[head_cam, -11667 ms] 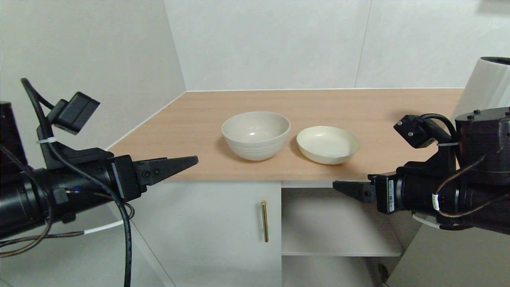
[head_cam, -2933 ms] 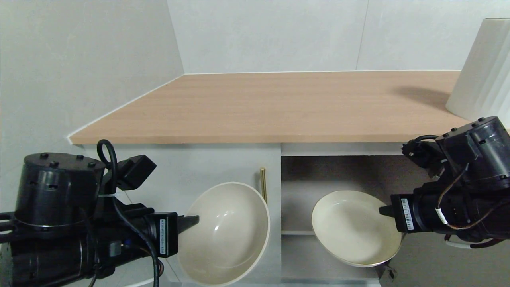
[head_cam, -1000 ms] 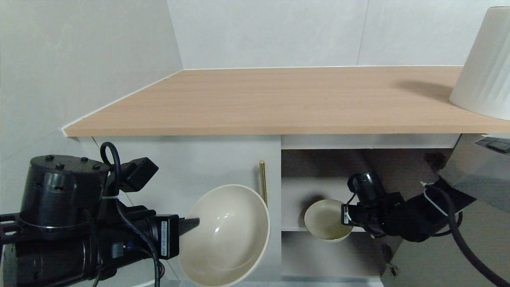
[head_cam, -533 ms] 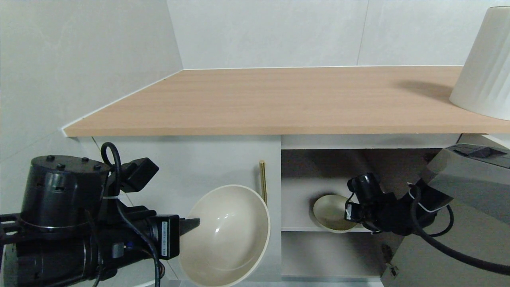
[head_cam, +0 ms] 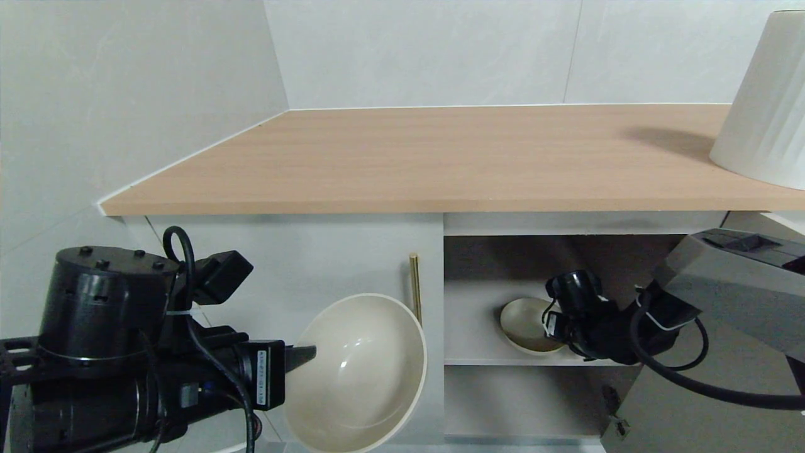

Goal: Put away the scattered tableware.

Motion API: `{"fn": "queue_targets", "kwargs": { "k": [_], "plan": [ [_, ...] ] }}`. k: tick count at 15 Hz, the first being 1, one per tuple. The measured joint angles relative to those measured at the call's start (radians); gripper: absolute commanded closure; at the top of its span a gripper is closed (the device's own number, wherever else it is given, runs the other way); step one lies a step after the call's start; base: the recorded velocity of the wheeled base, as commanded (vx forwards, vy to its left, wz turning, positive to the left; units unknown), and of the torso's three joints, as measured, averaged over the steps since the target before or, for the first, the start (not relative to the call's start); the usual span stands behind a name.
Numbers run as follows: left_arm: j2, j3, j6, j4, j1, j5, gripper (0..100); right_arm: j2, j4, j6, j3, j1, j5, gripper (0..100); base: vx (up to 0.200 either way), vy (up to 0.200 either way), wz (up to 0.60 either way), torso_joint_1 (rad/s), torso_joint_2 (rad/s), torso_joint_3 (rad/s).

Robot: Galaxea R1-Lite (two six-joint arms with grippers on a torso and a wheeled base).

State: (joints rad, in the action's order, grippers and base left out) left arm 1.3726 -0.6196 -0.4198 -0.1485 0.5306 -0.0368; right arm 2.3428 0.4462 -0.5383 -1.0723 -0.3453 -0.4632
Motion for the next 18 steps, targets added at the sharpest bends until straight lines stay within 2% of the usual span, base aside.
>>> {"fn": "queue_targets", "kwargs": {
  "k": [9, 10, 18],
  "plan": [
    [0.004, 0.0, 0.0, 0.0, 0.0, 0.0, 100, 0.024, 0.043, 0.001, -0.017, 0.0, -0.025, 100, 0.0, 0.0, 0.0, 0.0, 0.0, 0.0],
    [0.005, 0.0, 0.0, 0.0, 0.0, 0.0, 100, 0.024, 0.042, 0.001, -0.017, 0.0, -0.025, 0, 0.0, 0.0, 0.0, 0.0, 0.0, 0.0],
    [0.006, 0.0, 0.0, 0.0, 0.0, -0.002, 100, 0.01, 0.042, 0.002, 0.004, 0.0, -0.018, 0, 0.0, 0.0, 0.0, 0.0, 0.0, 0.0]
  ]
}}
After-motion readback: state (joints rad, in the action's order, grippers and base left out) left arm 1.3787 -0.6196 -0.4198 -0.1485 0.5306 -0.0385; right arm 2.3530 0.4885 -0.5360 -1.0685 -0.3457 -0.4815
